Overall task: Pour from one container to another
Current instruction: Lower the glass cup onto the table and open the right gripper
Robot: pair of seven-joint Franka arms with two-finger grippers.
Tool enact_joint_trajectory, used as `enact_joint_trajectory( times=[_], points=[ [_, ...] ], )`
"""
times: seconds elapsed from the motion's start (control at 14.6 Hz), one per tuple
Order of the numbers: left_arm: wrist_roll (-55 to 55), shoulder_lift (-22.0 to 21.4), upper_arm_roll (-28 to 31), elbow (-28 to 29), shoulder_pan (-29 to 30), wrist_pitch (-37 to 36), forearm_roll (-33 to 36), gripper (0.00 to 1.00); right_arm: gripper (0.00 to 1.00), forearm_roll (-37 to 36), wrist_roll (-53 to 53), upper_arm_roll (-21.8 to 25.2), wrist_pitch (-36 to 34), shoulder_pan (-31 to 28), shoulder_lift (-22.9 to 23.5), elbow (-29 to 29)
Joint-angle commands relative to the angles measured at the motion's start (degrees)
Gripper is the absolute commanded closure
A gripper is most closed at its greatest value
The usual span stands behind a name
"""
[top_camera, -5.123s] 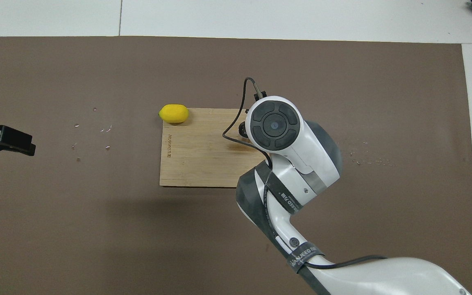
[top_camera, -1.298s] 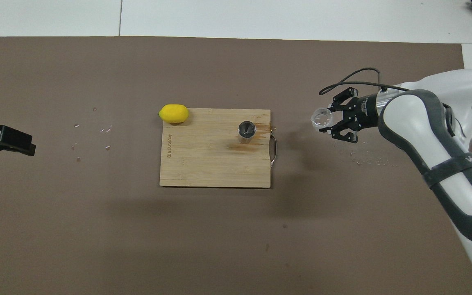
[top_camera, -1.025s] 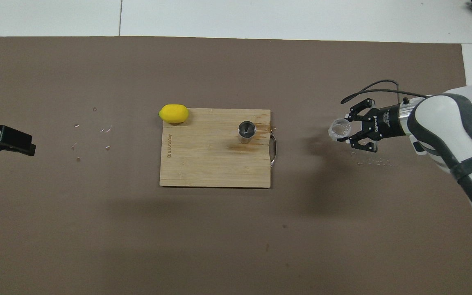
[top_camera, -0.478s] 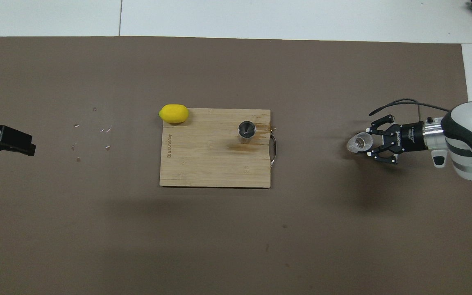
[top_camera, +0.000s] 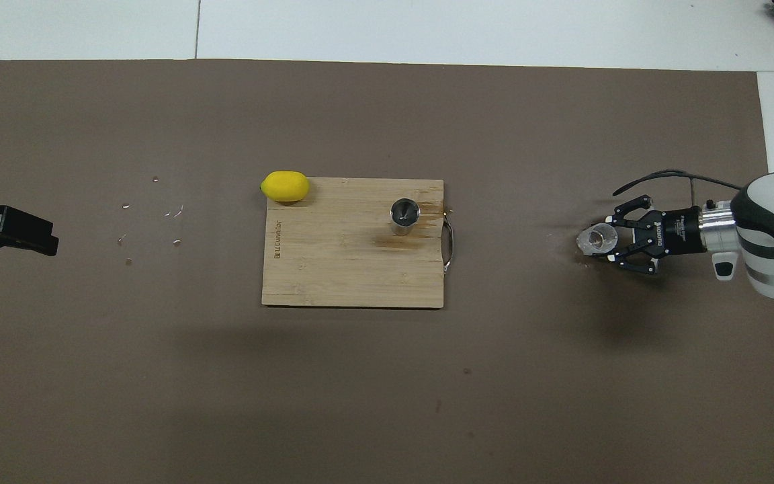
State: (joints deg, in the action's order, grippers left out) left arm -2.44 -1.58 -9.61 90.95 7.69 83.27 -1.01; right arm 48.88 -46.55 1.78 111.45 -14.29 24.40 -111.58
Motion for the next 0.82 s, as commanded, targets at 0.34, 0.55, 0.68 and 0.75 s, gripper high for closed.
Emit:
enact_joint_trajectory(
  times=[0.34,0.55,0.68,0.75],
  points=[
    [-0.4,-0.1,-0.2,0.2,0.4,0.2,-0.3,0.00,0.00,-6.4,6.2,0.0,0.5,-3.4,-4.9,-1.4],
    [-0.4,-0.2,-0.2,0.1,0.4,0.2,-0.3,0.00,0.00,-18.0,11.1,-0.1,0.4,-3.6,-9.4,-1.3],
    [-0.4,-0.1,-0.2,0.2,0.4,0.2,-0.3,0.00,0.00,-25.6,13.4,-0.4,0.4,-2.7,-11.7,-1.0],
    [-0.4,-0.1,-0.2,0.1,0.4,0.2,-0.3,0.00,0.00,-28.1,14.8,-0.4,0.2,-1.6,-12.3,-0.7]
  ],
)
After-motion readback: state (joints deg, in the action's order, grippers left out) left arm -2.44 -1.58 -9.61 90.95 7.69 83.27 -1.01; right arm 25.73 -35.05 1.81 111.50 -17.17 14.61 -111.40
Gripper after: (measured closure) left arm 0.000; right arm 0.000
